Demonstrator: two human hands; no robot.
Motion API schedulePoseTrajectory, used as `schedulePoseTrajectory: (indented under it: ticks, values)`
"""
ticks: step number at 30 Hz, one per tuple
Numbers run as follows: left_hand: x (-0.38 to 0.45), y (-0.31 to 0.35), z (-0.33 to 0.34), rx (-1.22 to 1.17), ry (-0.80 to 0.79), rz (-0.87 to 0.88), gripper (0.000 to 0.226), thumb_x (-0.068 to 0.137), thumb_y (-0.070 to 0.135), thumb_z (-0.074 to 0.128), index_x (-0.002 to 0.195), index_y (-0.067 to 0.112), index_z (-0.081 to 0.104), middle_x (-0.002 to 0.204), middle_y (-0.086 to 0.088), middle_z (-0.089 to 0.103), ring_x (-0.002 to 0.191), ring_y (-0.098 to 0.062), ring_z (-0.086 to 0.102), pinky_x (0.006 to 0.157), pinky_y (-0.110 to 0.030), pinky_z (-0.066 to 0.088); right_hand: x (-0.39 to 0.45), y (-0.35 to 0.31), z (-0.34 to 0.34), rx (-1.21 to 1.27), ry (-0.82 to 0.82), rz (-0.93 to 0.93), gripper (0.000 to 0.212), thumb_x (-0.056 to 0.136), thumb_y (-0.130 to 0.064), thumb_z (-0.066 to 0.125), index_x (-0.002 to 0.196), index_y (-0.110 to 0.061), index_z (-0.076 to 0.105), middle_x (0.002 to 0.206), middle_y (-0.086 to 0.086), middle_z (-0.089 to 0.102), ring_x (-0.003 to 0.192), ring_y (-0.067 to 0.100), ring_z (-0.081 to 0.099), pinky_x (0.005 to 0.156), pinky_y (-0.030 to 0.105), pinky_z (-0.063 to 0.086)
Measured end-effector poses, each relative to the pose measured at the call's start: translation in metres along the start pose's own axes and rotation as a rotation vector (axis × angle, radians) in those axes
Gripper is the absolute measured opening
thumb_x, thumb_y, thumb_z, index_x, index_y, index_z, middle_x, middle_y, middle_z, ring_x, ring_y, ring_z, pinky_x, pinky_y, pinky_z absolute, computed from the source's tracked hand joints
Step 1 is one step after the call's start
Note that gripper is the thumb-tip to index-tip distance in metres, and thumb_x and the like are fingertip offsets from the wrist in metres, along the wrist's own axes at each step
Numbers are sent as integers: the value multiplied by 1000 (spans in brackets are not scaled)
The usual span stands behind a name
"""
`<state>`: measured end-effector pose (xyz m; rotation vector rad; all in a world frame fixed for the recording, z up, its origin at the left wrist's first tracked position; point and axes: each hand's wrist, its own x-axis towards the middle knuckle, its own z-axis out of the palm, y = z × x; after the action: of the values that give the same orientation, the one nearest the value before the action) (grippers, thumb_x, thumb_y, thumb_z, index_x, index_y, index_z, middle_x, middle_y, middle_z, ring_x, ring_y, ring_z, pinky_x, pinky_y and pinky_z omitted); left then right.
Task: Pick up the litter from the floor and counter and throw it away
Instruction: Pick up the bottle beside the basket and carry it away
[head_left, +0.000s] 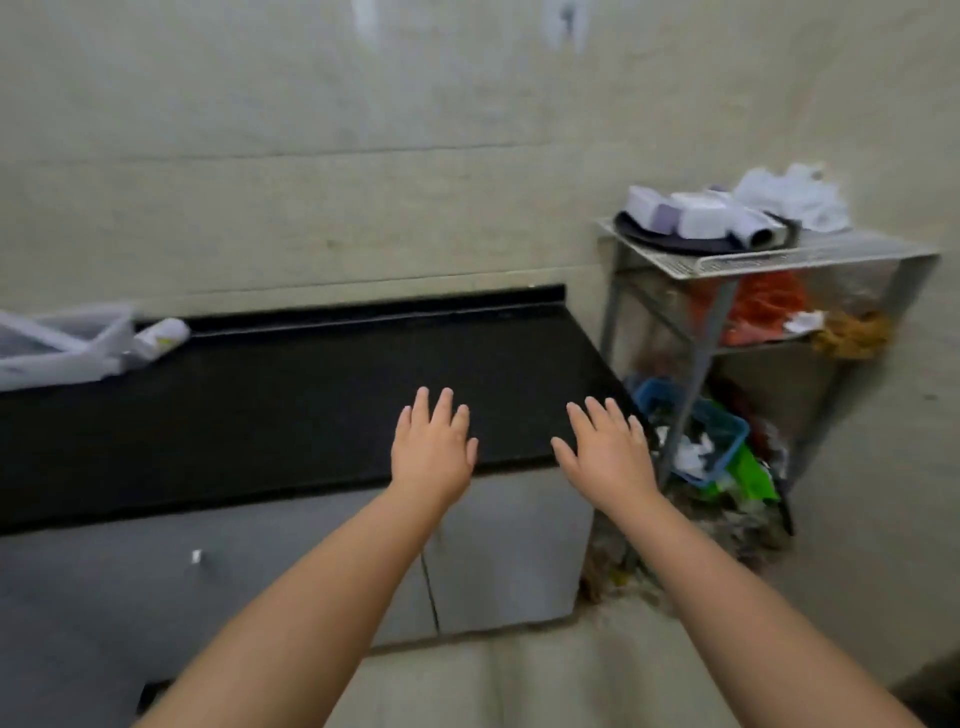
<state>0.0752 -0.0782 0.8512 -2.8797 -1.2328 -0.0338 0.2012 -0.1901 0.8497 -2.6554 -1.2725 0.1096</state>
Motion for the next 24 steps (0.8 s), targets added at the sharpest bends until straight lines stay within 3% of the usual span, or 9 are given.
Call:
schedulePoseTrajectory:
  ticks: [4, 9, 24]
  values:
    - [-29, -166, -12, 40, 17, -264, 52, 102, 36, 26, 150, 17, 18, 162, -4, 7, 149, -29, 0, 122, -39, 11, 27, -161, 18, 2, 0, -263, 56, 98, -38, 34, 148, -15, 22, 158, 8, 20, 148, 26, 10, 121, 44, 12]
    - [-72, -316, -17, 40, 8, -584, 51, 102, 35, 27, 149, 16, 21, 161, -5, 10, 149, -30, 3, 121, -40, 14, 47, -322, 46, -4, -44, -521, 56, 98, -38, 33, 148, -15, 22, 158, 9, 20, 148, 27, 9, 121, 44, 12]
    - [-72, -615, 13, -81, -56, -1248, 51, 101, 35, 29, 147, 14, 28, 160, -5, 16, 149, -29, 8, 121, -40, 18, 164, -675, 164, -65, -277, -1055, 56, 98, -37, 34, 147, -15, 22, 156, 10, 26, 148, 28, 11, 120, 46, 13]
